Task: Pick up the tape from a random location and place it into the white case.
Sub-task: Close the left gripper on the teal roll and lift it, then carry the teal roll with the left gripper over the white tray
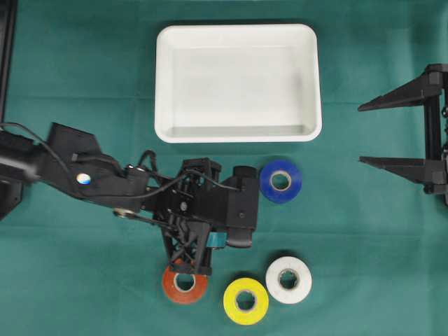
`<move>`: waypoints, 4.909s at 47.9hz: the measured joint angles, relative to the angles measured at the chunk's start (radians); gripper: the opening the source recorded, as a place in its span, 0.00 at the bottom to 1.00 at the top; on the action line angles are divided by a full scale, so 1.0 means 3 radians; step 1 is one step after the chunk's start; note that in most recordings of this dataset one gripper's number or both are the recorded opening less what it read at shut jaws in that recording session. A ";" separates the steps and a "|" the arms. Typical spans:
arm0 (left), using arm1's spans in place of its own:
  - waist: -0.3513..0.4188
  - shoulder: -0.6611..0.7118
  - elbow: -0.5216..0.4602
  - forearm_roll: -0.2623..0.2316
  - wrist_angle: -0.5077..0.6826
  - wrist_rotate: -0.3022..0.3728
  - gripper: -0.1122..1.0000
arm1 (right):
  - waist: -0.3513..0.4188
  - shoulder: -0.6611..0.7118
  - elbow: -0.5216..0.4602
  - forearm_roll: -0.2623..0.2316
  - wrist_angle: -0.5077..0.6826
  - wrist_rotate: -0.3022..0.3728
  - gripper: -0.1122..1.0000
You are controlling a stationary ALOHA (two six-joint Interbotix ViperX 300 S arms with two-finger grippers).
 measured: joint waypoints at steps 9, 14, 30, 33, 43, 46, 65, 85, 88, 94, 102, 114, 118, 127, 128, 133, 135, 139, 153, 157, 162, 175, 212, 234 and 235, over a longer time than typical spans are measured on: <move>0.0005 -0.0189 -0.0128 0.0015 0.0184 0.0010 0.30 | 0.0005 0.0015 0.0000 0.0000 0.0000 0.0000 0.92; 0.0000 -0.0291 -0.0210 0.0026 0.0307 0.0015 0.30 | 0.0000 0.0020 0.0000 0.0000 0.0000 0.0000 0.92; 0.0000 -0.0516 -0.0348 0.0041 0.0501 0.0112 0.30 | 0.0000 0.0026 0.0000 0.0000 -0.0005 0.0000 0.92; 0.0000 -0.0527 -0.0343 0.0041 0.0501 0.0112 0.30 | 0.0000 0.0036 0.0000 0.0000 -0.0005 0.0000 0.92; 0.0000 -0.0527 -0.0343 0.0041 0.0516 0.0112 0.30 | 0.0000 0.0041 0.0000 0.0000 -0.0005 0.0000 0.92; -0.0005 -0.0527 -0.0343 0.0041 0.0516 0.0112 0.30 | 0.0000 0.0046 0.0000 0.0000 -0.0005 0.0000 0.92; -0.0005 -0.0527 -0.0343 0.0041 0.0522 0.0112 0.30 | 0.0005 0.0046 0.0000 0.0000 -0.0005 0.0000 0.92; 0.0000 -0.0527 -0.0343 0.0041 0.0522 0.0112 0.30 | 0.0005 0.0046 0.0000 0.0000 -0.0005 0.0000 0.92; 0.0005 -0.0527 -0.0343 0.0041 0.0522 0.0112 0.30 | 0.0000 0.0041 0.0000 0.0005 -0.0005 0.0000 0.92; 0.0066 -0.0527 -0.0343 0.0041 0.0522 0.0112 0.30 | 0.0000 0.0046 0.0000 0.0000 0.0000 0.0000 0.92; 0.0235 -0.0527 -0.0343 0.0041 0.0532 0.0112 0.30 | 0.0005 0.0041 0.0005 0.0000 0.0000 0.0000 0.92; 0.0644 -0.0578 -0.0271 0.0041 0.0573 0.0128 0.30 | 0.0000 0.0046 0.0000 0.0000 0.0015 0.0000 0.92; 0.0787 -0.0608 -0.0230 0.0041 0.0593 0.0128 0.30 | 0.0000 0.0046 0.0000 0.0005 0.0031 0.0000 0.92; 0.1125 -0.0680 -0.0133 0.0036 0.0649 0.0128 0.30 | 0.0000 0.0046 0.0000 0.0000 0.0041 0.0000 0.92; 0.1166 -0.0690 -0.0123 0.0041 0.0654 0.0128 0.30 | 0.0005 0.0046 0.0000 0.0000 0.0041 0.0000 0.92; 0.1335 -0.0731 -0.0072 0.0041 0.0701 0.0128 0.30 | 0.0000 0.0046 0.0000 0.0000 0.0041 0.0000 0.92; 0.1396 -0.0747 -0.0051 0.0041 0.0711 0.0128 0.30 | 0.0005 0.0046 0.0000 0.0000 0.0041 0.0000 0.92; 0.1534 -0.0787 0.0000 0.0041 0.0731 0.0128 0.30 | 0.0000 0.0046 0.0000 0.0005 0.0041 0.0000 0.92; 0.1795 -0.0885 0.0143 0.0041 0.0731 0.0128 0.30 | 0.0000 0.0046 0.0000 0.0000 0.0056 0.0000 0.92; 0.1795 -0.0890 0.0143 0.0036 0.0731 0.0128 0.30 | 0.0000 0.0041 0.0000 0.0005 0.0056 0.0000 0.92; 0.1785 -0.0879 0.0138 0.0041 0.0716 0.0128 0.30 | 0.0005 0.0046 0.0000 0.0000 0.0061 0.0000 0.92; 0.1667 -0.0568 -0.0128 0.0041 0.0649 0.0143 0.30 | 0.0000 0.0046 0.0000 0.0000 0.0056 0.0000 0.92; 0.1534 0.0077 -0.0864 0.0036 0.0670 0.0435 0.30 | 0.0000 0.0046 0.0000 0.0005 0.0061 0.0000 0.92; 0.1534 0.0077 -0.0864 0.0036 0.0680 0.0435 0.30 | 0.0000 0.0046 0.0000 0.0000 0.0056 -0.0005 0.92; 0.1534 0.0077 -0.0864 0.0036 0.0680 0.0435 0.30 | 0.0000 0.0046 0.0000 0.0000 0.0056 0.0000 0.92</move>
